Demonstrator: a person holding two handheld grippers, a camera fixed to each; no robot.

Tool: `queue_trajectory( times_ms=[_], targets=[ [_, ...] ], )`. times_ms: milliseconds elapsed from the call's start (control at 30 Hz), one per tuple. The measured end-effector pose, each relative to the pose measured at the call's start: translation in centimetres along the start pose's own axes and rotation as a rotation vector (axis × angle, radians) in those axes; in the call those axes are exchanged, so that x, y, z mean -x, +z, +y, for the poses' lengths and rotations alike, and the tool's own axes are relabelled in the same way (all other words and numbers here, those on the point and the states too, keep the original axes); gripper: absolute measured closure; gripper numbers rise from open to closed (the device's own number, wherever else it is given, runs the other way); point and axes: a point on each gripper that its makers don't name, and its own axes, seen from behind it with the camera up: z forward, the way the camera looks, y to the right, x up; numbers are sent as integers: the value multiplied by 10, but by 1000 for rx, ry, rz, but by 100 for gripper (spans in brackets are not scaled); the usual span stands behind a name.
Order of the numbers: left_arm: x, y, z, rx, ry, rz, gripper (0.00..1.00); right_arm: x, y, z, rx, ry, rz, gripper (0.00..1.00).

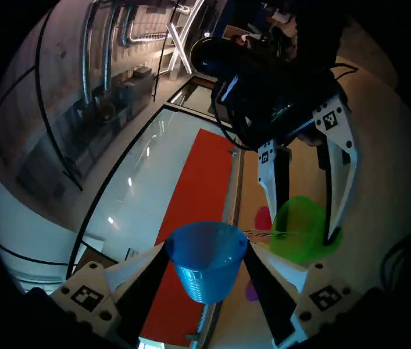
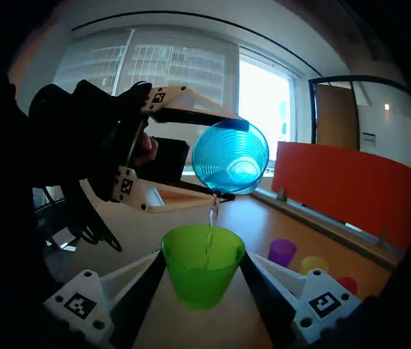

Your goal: Pour water

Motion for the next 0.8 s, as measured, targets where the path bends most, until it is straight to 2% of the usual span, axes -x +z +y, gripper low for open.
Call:
queue_trajectory(
  times_ms=[800],
  targets=[
    [-1,-2,0,-4,31,-1,13,-2,2,-1,0,-4,2,9]
  ],
)
